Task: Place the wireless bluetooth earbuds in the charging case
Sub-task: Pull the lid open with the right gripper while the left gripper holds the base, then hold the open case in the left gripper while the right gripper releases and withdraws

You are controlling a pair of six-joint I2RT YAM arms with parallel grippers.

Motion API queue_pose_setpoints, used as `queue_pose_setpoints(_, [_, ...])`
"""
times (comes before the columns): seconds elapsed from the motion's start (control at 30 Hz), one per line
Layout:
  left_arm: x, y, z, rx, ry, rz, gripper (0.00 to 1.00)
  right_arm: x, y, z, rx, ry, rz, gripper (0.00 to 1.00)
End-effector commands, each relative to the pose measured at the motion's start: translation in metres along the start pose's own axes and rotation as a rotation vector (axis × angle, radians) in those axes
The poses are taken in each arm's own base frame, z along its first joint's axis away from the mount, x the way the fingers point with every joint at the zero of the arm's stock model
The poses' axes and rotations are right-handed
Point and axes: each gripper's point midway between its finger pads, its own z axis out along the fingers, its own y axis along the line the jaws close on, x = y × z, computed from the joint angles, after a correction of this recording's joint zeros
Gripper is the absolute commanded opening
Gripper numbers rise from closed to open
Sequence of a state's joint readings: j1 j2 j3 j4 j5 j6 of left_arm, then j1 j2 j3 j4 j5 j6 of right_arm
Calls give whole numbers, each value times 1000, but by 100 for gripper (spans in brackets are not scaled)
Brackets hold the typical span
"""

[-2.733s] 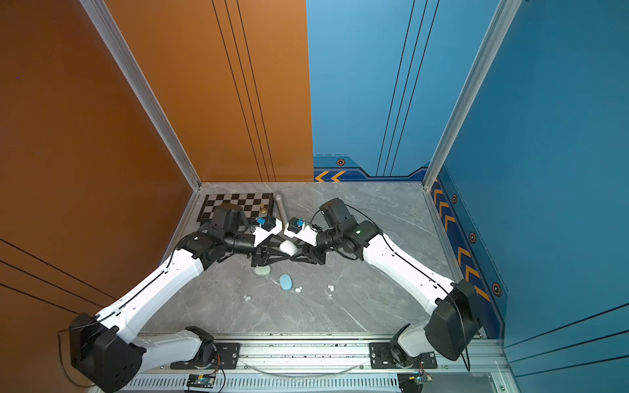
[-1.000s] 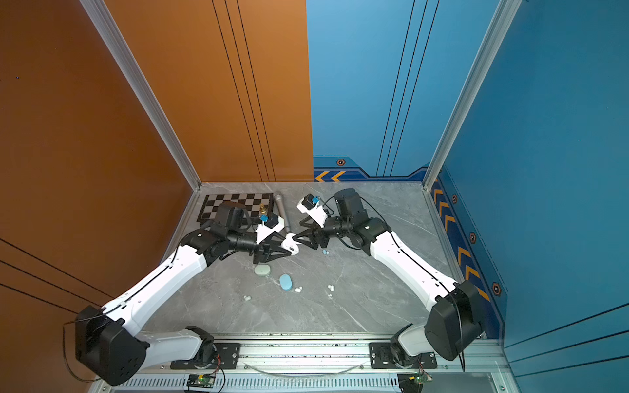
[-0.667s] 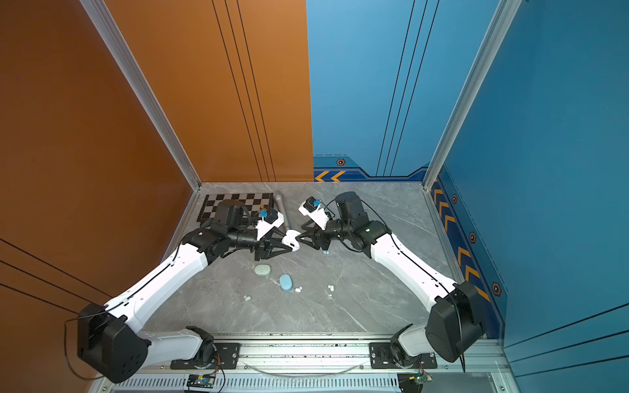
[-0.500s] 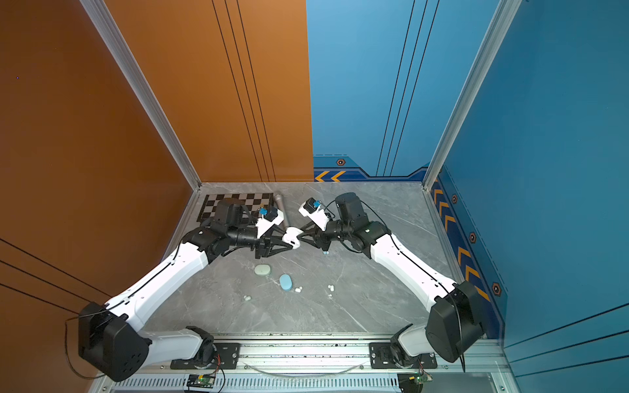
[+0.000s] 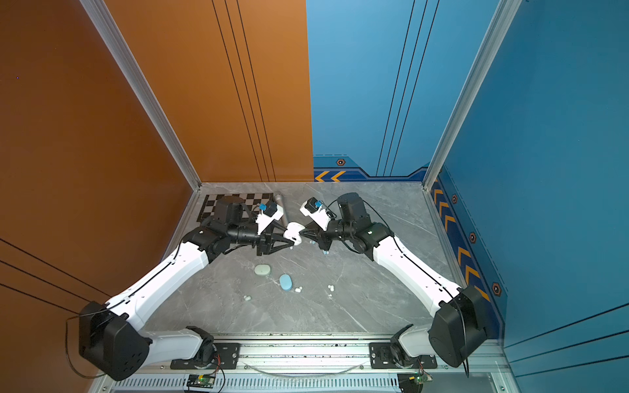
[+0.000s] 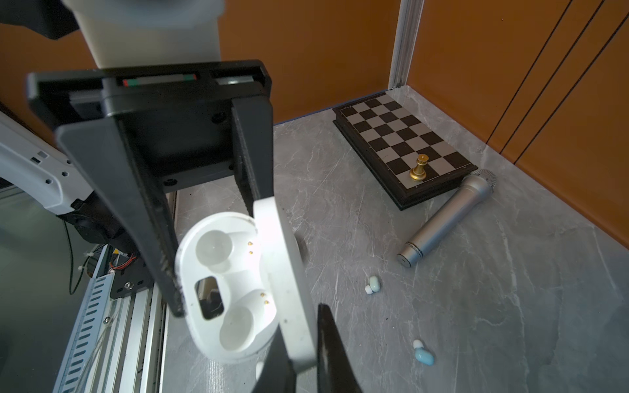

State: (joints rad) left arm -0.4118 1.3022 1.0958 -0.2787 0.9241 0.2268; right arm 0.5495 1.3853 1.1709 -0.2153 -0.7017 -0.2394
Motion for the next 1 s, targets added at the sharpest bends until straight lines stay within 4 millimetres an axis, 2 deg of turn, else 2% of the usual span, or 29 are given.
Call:
queue_pose_setpoints(0.0, [-15, 4, -7, -23, -56, -16, 60, -9, -6, -9, 72, -21, -73, 0])
queue_pose_setpoints(0.13, [-21, 5, -20, -64, -47, 3, 66, 0, -11, -11, 125, 41, -145, 0])
queue_pose_setpoints(0.27, [-27, 13, -29, -150, 1, 97, 67, 7, -13, -11, 145, 93, -189, 0])
queue_pose_setpoints(0.43, [-30, 21, -21, -199, 84, 217, 63, 5, -10, -6, 132, 93, -198, 0])
queue_pose_setpoints(0.6, [-24, 13, -5, -147, 160, 300, 61, 4, -4, -3, 114, 91, -195, 0])
queue_pose_setpoints(0.77, [-23, 12, 5, -129, 181, 328, 54, 2, 2, -1, 100, 85, -198, 0])
queue_pose_setpoints(0.97, [-25, 13, 10, -124, 185, 336, 36, 1, 5, -2, 95, 82, -197, 0])
